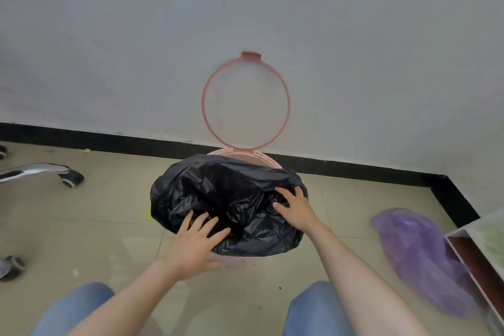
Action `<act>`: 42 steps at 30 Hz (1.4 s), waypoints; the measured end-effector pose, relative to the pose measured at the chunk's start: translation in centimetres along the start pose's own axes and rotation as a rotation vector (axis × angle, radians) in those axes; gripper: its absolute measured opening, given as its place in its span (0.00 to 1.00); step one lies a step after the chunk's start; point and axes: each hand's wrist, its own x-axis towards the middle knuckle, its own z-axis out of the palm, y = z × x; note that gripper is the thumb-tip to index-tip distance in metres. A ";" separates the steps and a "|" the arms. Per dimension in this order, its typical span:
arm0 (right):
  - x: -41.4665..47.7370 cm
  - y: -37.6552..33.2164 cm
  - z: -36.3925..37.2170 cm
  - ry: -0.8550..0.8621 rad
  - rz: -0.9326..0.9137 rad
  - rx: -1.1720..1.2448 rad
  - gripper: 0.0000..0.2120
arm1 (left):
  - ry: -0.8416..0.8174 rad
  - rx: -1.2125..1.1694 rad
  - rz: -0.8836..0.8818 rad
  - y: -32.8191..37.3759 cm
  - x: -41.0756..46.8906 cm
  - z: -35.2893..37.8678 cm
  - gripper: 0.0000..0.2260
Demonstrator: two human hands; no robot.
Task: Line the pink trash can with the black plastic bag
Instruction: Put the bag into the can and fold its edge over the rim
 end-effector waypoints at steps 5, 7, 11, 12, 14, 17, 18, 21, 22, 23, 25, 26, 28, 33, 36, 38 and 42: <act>0.9 -1.7 -1.2 0.532 -0.014 -0.071 0.09 | 0.524 0.023 0.003 -0.4 0.5 -2.8 0.25; 1.4 -1.8 -1.5 0.569 -0.017 -0.087 0.09 | 0.556 0.013 -0.146 -1.3 2.2 -4.7 0.22; 3.2 -1.4 -1.5 0.341 -0.020 -0.162 0.23 | 0.301 -0.094 -0.427 -4.3 6.6 -5.1 0.30; 3.7 -1.3 -1.3 0.280 -0.019 -0.123 0.25 | 0.253 -0.118 -0.465 -5.0 7.5 -4.5 0.31; 4.3 -0.8 -0.6 0.159 -0.043 -0.038 0.29 | 0.156 -0.212 -0.533 -6.0 8.4 -3.6 0.32; 4.2 -0.1 1.1 0.080 -0.093 -0.077 0.34 | 0.046 -0.319 -0.622 -6.8 8.3 -2.3 0.33; 4.4 0.0 1.3 0.085 -0.110 -0.120 0.35 | 0.022 -0.390 -0.645 -7.1 8.4 -2.0 0.33; 5.5 -0.1 1.0 0.049 -0.133 -0.151 0.38 | 0.038 -0.558 -0.636 -7.6 8.2 -1.9 0.32; 5.8 -0.2 0.9 0.035 -0.140 -0.168 0.39 | 0.065 -0.607 -0.629 -7.8 8.0 -1.8 0.32; 6.0 -0.4 0.7 0.021 -0.142 -0.193 0.40 | 0.097 -0.659 -0.631 -7.9 7.8 -1.8 0.31; 6.3 -0.6 0.5 -0.006 -0.137 -0.218 0.39 | 0.151 -0.718 -0.635 -7.5 7.0 -1.7 0.30; 6.5 -0.6 0.4 -0.012 -0.138 -0.237 0.38 | 0.164 -0.724 -0.639 -7.2 6.6 -1.7 0.29; 6.6 -1.0 0.3 -0.003 -0.129 -0.286 0.35 | 0.166 -0.713 -0.659 -7.0 6.0 -1.8 0.28; 6.5 -1.7 0.6 0.115 -0.152 -0.246 0.26 | 0.307 -0.622 -0.753 -8.0 6.5 -3.0 0.23; 6.3 -2.3 0.8 0.302 -0.162 -0.270 0.21 | 0.299 -0.624 -0.620 -9.9 8.0 -3.9 0.26; 6.3 -2.8 0.9 0.383 -0.147 -0.269 0.21 | 0.218 -0.743 -0.557 -11.0 9.2 -4.1 0.24; 7.2 -3.9 0.6 0.247 -0.189 -0.137 0.27 | 0.339 -1.057 -0.541 -12.2 10.3 -3.8 0.11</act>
